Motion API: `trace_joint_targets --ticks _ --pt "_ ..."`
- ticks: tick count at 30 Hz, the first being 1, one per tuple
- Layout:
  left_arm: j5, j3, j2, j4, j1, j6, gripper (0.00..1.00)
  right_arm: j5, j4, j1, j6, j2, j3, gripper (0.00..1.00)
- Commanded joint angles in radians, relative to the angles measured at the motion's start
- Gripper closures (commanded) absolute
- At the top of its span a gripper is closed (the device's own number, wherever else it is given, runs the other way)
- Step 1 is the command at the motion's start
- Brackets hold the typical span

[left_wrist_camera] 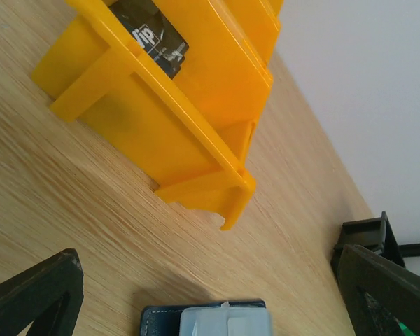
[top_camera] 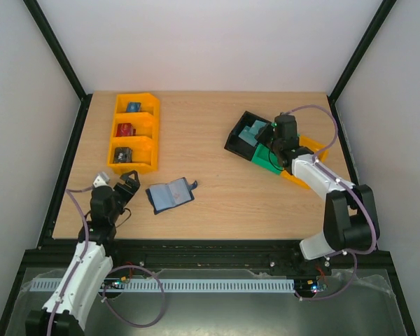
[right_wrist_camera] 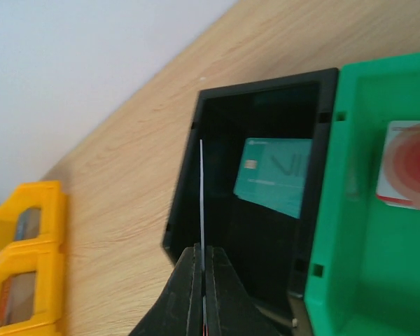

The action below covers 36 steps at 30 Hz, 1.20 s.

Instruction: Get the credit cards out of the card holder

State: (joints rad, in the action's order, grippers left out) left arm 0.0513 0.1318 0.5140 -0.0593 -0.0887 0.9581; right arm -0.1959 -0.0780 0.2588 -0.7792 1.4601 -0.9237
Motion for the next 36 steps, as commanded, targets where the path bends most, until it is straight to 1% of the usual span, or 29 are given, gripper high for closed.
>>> trace_joint_targets --ticks 1,5,10,16,28,36 --pt "-0.051 -0.039 -0.104 0.041 0.010 0.057 0.00 0.042 0.054 -0.008 0.029 0.074 -0.076 0.98" --pt "-0.065 -0.046 -0.156 0.046 0.024 0.077 0.00 0.011 0.048 -0.008 -0.001 0.142 -0.121 0.98" --pt "-0.065 -0.052 -0.163 0.048 0.038 0.098 0.01 -0.036 0.019 -0.007 -0.034 0.222 -0.164 0.98" --pt "-0.064 -0.053 -0.167 0.047 0.041 0.103 0.00 -0.056 -0.004 -0.007 -0.055 0.323 -0.228 0.98" --pt "-0.065 -0.054 -0.167 0.050 0.044 0.103 0.01 0.049 0.041 -0.009 -0.048 0.438 -0.346 0.98" --pt "-0.067 -0.054 -0.167 0.053 0.046 0.102 0.01 0.091 0.048 -0.012 -0.041 0.418 -0.303 0.98"
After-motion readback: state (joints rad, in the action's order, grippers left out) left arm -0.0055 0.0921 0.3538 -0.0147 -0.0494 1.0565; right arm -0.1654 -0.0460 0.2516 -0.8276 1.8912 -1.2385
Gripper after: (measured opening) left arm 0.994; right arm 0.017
